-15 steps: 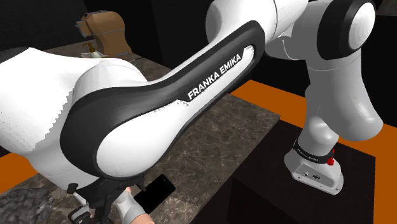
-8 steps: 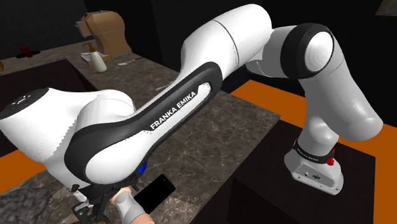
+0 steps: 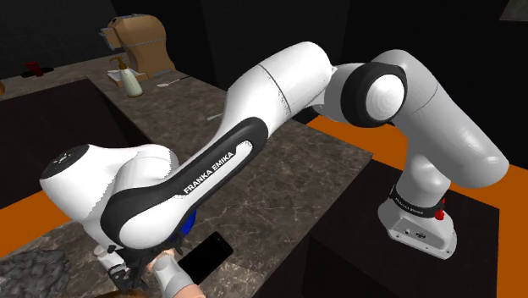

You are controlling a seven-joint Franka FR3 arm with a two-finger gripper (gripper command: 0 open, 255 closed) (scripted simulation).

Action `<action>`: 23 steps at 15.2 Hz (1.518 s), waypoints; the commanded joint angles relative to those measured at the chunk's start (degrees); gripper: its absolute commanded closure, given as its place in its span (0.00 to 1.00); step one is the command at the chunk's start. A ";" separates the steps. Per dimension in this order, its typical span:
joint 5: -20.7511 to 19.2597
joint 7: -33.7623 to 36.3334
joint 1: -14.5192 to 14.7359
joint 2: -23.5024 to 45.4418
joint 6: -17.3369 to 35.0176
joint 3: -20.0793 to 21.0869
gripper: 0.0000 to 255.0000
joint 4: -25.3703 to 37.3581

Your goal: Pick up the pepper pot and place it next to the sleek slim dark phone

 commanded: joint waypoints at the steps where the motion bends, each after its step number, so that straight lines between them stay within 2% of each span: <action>1: -0.21 0.09 0.13 0.86 0.94 -0.20 0.00 -0.06; 5: -0.65 0.41 0.13 1.96 3.70 -0.52 0.00 -1.81; 13: -0.64 0.41 0.13 1.95 3.69 -0.52 0.00 -1.81; 14: -0.64 0.41 0.13 1.95 3.69 -0.52 1.00 -1.81; 23: -0.65 0.41 0.13 1.96 3.70 -0.52 1.00 -1.81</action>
